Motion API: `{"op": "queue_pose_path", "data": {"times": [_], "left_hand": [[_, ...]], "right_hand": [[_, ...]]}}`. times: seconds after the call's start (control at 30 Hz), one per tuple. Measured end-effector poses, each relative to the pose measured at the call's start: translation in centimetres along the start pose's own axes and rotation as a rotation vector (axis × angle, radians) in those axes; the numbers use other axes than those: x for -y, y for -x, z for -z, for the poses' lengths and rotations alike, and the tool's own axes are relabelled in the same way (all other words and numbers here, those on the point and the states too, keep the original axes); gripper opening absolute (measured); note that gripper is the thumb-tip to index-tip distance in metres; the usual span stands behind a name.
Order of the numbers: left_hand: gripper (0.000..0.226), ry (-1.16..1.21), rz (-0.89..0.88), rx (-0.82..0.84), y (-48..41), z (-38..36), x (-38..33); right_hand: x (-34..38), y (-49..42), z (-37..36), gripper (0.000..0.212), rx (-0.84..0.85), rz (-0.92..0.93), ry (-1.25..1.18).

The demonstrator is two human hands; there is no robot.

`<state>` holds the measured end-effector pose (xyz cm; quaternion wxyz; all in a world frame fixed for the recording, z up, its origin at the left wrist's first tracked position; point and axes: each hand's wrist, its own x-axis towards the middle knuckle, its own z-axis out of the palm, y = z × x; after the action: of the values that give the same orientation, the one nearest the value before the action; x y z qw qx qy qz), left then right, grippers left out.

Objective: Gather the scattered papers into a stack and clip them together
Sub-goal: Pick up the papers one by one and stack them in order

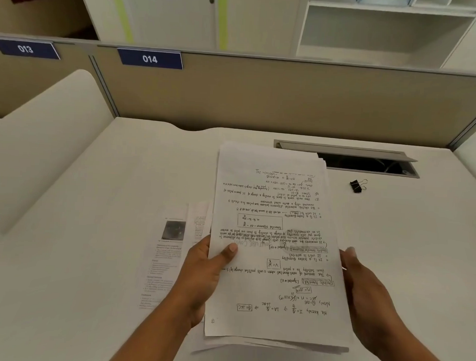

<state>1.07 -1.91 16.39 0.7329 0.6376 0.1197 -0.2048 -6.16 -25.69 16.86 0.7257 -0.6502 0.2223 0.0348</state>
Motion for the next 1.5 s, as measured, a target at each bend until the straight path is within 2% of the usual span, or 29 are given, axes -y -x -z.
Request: {"op": "queue_pose_path", "data": {"times": [0.13,0.47,0.57,0.67,0.83,0.93,1.1,1.27,1.3,1.4,1.43,1.5], "left_hand": [[0.021,-0.004,0.004,0.005,0.2,-0.1,0.2],[0.019,-0.028,0.001,0.019,0.1,-0.5,0.2],[0.026,-0.076,0.012,-0.063,-0.5,0.2,0.4],[0.040,-0.253,0.003,-0.200,-2.1,2.4,1.7],[0.082,-0.940,0.042,-0.453,-4.5,8.3,4.5],[0.103,-1.280,0.223,-0.428,-4.9,10.3,5.1],[0.107,-1.427,0.328,-0.399,-5.0,10.9,6.1],[0.121,-1.342,0.359,-0.450,-5.6,11.3,6.3],[0.126,-1.355,0.370,-0.469,-5.5,11.5,6.3],[0.136,-1.377,0.399,-0.516,-5.4,12.0,6.5],[0.136,-1.378,0.396,-0.521,-5.4,12.1,6.5],[0.134,-1.372,0.386,-0.523,-5.6,12.3,6.5]], "right_hand": [[-0.4,-0.4,0.0,0.031,-0.002,-0.022,-0.130],[-1.6,-0.6,0.2,0.021,-0.125,-0.046,-0.107],[-1.7,-0.5,0.7,0.021,-0.118,-0.046,-0.102],[-1.8,-0.5,1.2,0.021,-0.118,-0.059,-0.091],[-2.2,-0.4,2.6,0.019,-0.133,-0.057,-0.077],[-2.3,-0.3,3.2,0.018,-0.129,-0.064,-0.076],[-2.4,-0.2,3.6,0.016,-0.129,-0.048,-0.007],[-2.3,0.0,3.5,0.009,-0.155,-0.044,0.049],[-2.2,0.1,3.3,0.013,-0.159,-0.051,0.052],[-3.0,-0.4,4.2,0.082,-0.160,-0.088,0.040],[-3.8,-0.9,4.8,0.094,-0.156,-0.111,0.033],[-4.3,-1.3,5.1,0.101,-0.151,-0.130,0.037]]}}
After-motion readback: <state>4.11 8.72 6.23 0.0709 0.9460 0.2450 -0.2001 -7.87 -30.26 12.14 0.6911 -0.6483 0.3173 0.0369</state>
